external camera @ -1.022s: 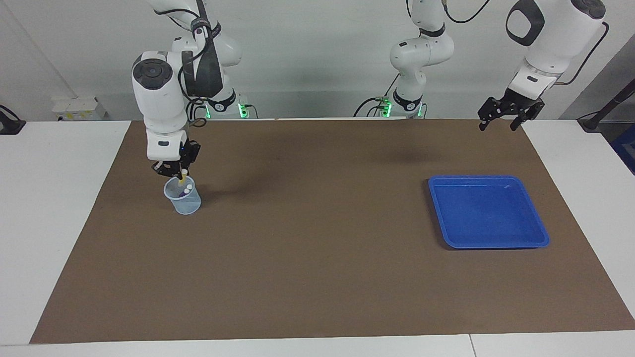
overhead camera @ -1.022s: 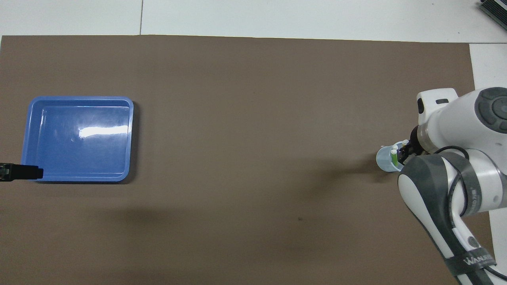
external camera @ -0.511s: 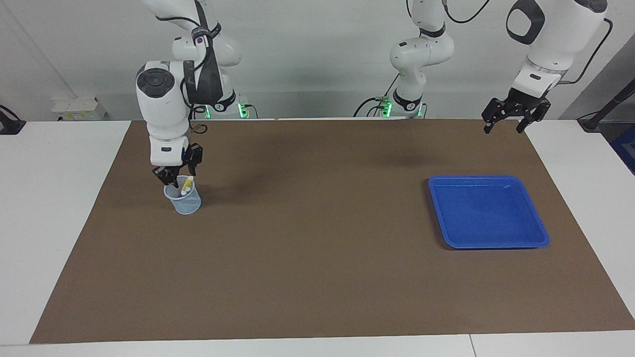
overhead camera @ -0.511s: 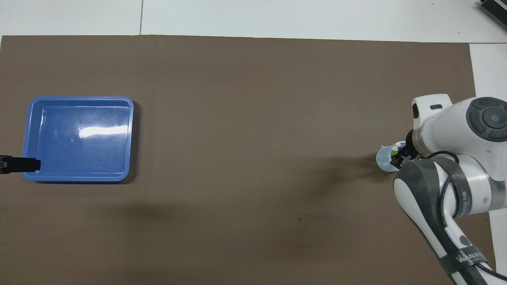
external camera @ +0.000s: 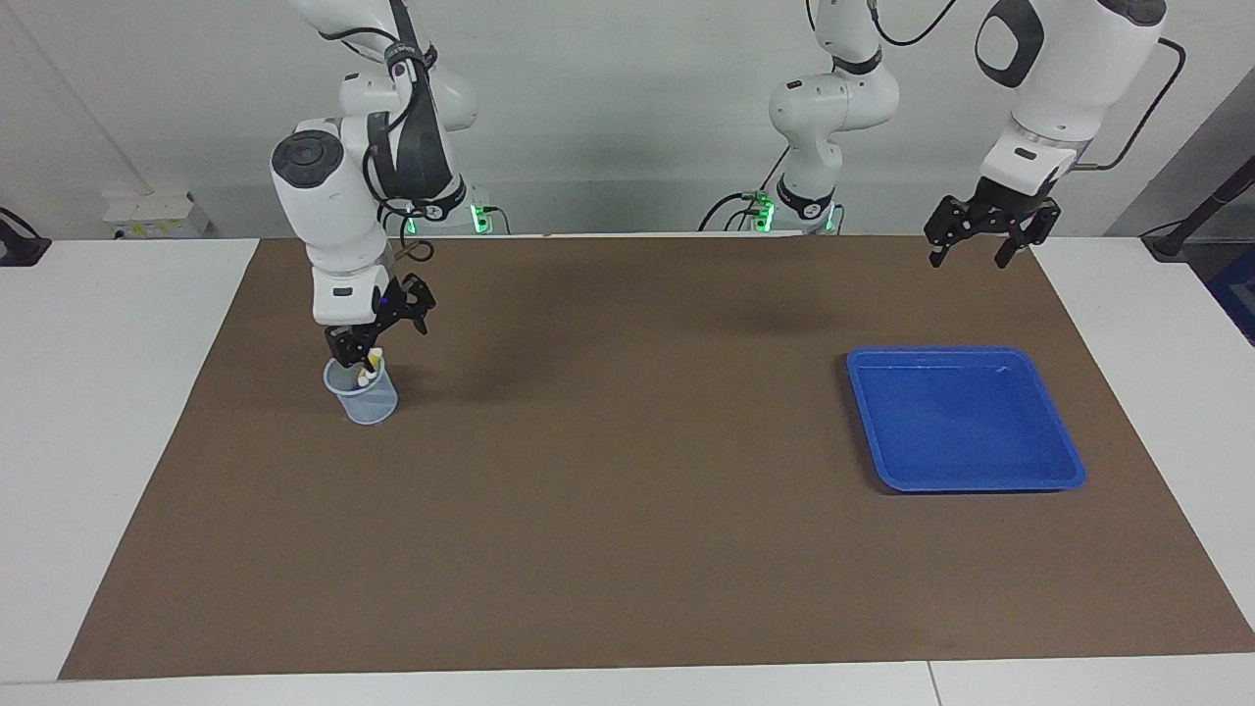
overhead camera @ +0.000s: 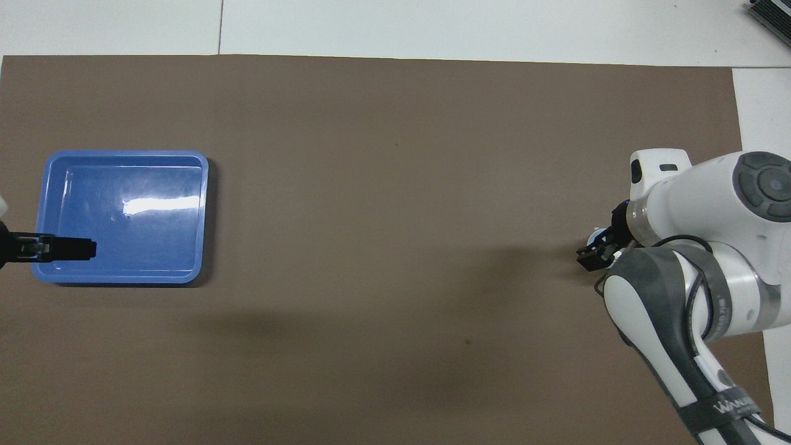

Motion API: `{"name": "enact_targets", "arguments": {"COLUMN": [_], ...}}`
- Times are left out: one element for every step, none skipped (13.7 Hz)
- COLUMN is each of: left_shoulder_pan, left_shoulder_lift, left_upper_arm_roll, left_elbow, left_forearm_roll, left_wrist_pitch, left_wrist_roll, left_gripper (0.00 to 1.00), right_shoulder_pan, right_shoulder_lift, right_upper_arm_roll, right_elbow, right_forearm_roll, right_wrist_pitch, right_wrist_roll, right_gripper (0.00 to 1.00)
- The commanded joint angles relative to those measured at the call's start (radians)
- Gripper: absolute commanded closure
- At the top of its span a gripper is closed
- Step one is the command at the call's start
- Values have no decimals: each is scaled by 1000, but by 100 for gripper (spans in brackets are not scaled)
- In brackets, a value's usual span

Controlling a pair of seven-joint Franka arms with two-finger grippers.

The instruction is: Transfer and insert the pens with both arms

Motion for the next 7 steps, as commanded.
{"name": "enact_targets", "arguments": {"left_shoulder_pan": [-51,-60,-65,-80,-85,-95,-103], "left_shoulder_lift": [95,105,122,138,153,161,162], "left_upper_arm_roll": [33,39,39,41,44,45,50], "left_elbow": [170,198,233,260,281,297,298], "left_forearm_roll": [19,20,20,22,22,22,22], "left_wrist_pitch": [-74,-99,-114,-146,-160,-169,-168], "left_wrist_roll": [-21,-21,-21,-21,-21,-21,-21], "left_gripper": [0,0,0,0,0,0,0], "right_shoulder_pan": [18,18,19,19,19,21,36], "right_shoulder_lift": [-15,-15,-15,-15,-15,-15,-15], "right_upper_arm_roll": [4,4,5,5,5,7,11], "right_elbow": [-3,-3,-2,-2,-2,-2,-2], "right_forearm_roll": [36,45,66,88,114,135,149], "right_wrist_pitch": [9,10,9,9,7,7,6], "right_wrist_roll": [72,82,88,95,111,135,155], "right_gripper": [0,0,0,0,0,0,0]}}
